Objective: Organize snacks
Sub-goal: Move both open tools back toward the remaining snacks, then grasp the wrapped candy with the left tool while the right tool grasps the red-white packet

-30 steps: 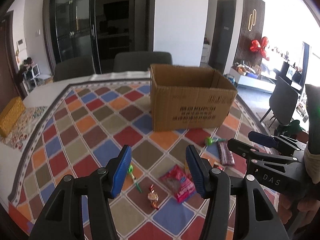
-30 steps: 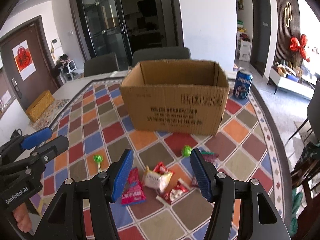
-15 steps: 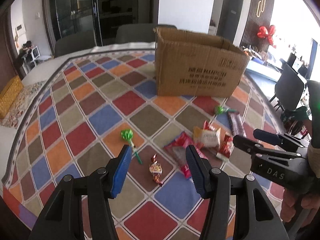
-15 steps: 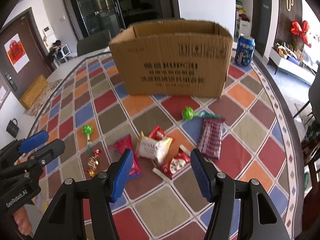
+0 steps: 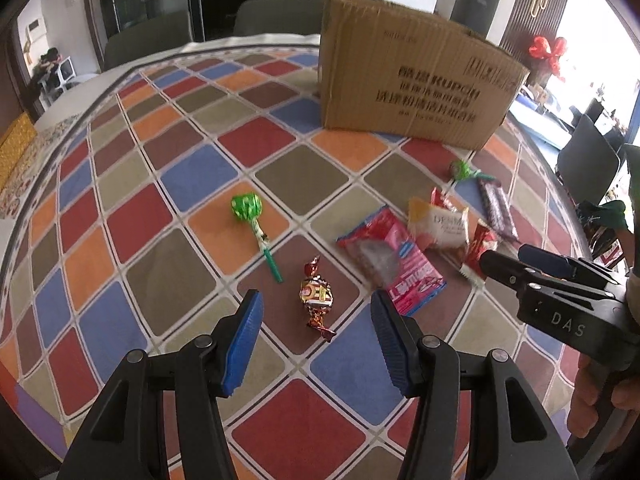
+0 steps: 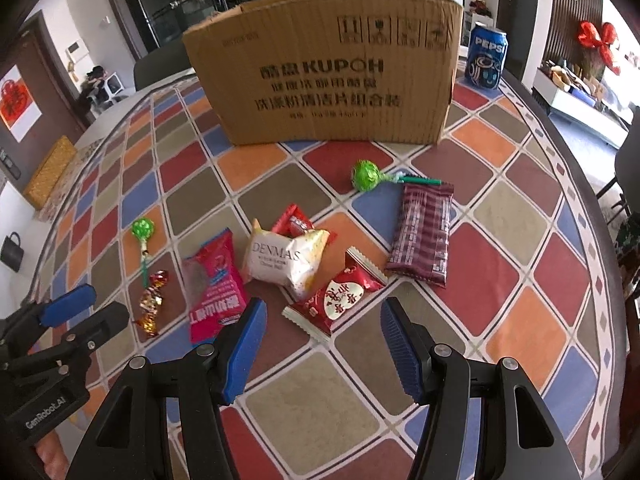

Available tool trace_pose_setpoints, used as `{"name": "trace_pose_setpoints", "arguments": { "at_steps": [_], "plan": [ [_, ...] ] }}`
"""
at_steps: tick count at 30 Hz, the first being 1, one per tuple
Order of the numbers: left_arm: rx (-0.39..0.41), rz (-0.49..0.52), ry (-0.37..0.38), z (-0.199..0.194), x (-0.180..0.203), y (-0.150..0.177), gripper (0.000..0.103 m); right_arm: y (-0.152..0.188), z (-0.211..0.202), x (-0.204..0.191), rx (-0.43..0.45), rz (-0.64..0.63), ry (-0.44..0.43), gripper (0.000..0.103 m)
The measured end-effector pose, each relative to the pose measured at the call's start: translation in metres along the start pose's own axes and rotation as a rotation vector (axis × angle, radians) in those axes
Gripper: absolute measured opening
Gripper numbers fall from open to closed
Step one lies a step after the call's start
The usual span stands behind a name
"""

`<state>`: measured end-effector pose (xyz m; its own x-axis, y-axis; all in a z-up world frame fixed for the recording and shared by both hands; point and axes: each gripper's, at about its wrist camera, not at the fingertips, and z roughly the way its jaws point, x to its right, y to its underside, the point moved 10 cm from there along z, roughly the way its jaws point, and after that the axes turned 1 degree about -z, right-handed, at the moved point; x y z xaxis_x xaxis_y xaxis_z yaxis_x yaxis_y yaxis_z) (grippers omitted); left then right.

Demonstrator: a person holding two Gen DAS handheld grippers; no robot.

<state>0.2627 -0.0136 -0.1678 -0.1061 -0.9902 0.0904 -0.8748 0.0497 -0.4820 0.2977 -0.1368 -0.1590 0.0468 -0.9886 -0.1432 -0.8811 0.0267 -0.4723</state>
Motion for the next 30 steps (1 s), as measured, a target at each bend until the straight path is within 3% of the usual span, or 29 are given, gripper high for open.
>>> {"name": "trace_pose_setpoints", "arguments": {
  "at_steps": [7, 21, 30],
  "plan": [
    [-0.033, 0.008, 0.001, 0.019, 0.000, 0.003, 0.052, 0.004, 0.016, 0.009, -0.033, 0.033, 0.007, 0.060],
    [-0.073, 0.017, 0.024, 0.043, 0.003, 0.002, 0.027, -0.006, 0.028, 0.015, -0.030, 0.054, 0.010, 0.059],
    [-0.077, 0.008, 0.037, 0.049, 0.005, -0.001, 0.022, -0.007, 0.038, 0.015, -0.042, 0.043, 0.010, 0.035]
  ]
}}
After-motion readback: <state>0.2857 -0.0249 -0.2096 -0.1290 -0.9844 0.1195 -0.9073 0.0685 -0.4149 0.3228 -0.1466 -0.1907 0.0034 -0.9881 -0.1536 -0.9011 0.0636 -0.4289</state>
